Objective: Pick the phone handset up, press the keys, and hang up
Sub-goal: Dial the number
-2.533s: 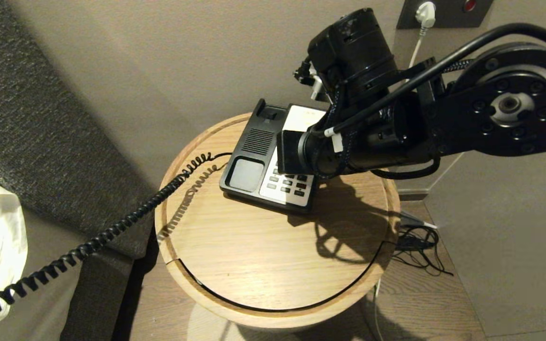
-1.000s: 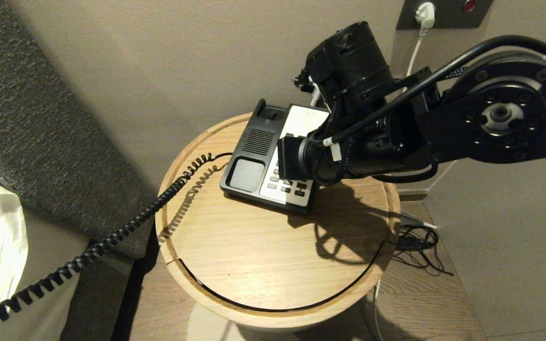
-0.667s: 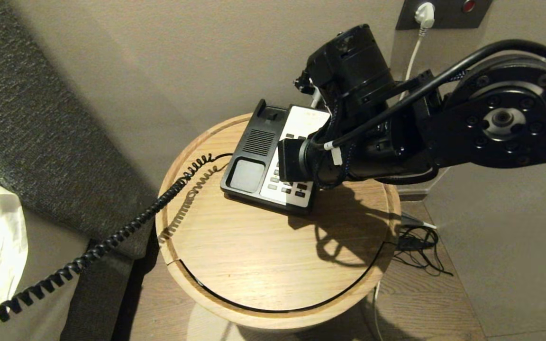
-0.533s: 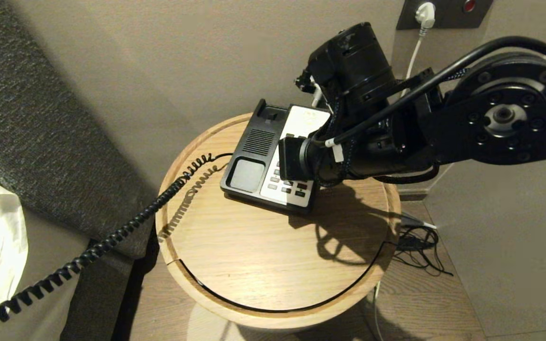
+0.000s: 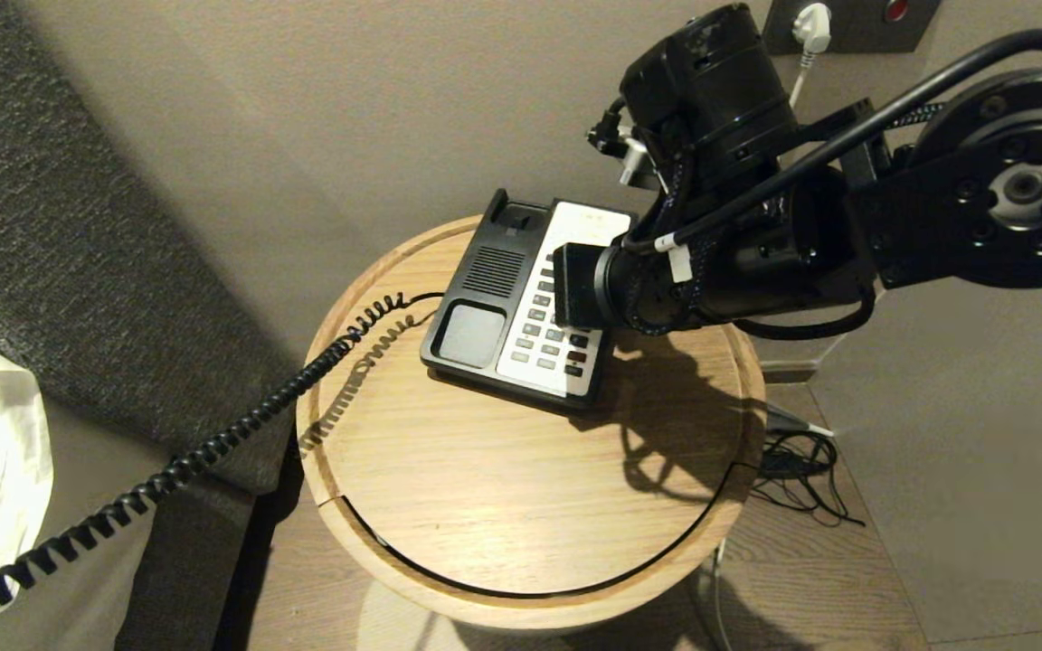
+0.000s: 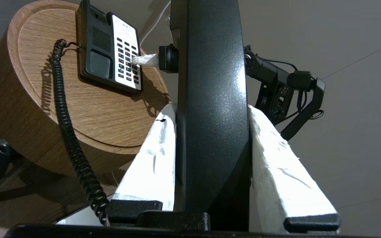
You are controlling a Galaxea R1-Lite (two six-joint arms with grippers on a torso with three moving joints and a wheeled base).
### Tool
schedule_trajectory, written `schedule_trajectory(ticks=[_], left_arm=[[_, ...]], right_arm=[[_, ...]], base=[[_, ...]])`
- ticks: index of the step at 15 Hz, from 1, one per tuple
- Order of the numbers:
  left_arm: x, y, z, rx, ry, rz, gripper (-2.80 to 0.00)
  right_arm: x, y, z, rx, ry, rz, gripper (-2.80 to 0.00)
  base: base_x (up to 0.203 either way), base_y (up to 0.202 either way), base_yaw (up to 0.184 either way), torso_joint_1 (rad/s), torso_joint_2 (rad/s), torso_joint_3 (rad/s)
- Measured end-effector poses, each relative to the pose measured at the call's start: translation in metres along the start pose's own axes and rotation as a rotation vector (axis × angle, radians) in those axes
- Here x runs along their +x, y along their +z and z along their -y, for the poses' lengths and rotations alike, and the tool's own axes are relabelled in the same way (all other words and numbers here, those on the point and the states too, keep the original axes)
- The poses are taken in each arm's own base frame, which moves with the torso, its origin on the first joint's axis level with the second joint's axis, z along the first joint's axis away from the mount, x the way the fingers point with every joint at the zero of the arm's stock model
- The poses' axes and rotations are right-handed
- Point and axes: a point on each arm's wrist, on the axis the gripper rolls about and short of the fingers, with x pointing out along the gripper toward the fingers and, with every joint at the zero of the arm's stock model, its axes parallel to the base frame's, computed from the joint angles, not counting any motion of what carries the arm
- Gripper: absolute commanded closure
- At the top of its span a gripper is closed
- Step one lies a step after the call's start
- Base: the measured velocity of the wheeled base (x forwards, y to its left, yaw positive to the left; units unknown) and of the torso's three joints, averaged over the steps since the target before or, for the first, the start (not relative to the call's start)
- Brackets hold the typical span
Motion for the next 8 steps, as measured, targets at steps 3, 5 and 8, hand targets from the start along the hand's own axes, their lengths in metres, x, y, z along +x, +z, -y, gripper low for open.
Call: schedule_trajectory(ticks=[3,5,8], left_arm=[[-0.0001,-0.0001,-0.0001,0.000,0.000,0.000,0.00],[0.0002,-0.0005,-0.0003,0.000,0.001,-0.002,0.00],[-0.0002,-0.0010,-0.0007,0.000,0.001,-0.002,0.00]], right_arm=[[-0.0008,-0.0005,-0.0010,0.000,0.004,0.001,0.00],[-0.0002,-0.0015,-0.0011,-0.002,0.003,-0.003,0.00],[-0.0001,-0.0035,0.0004,-0.008,-0.022,-0.011,0.00]], base=[[0.000,0.000,0.000,0.000,0.00,0.000],[0.000,0.000,0.000,0.000,0.00,0.000],[0.000,0.000,0.000,0.000,0.00,0.000]])
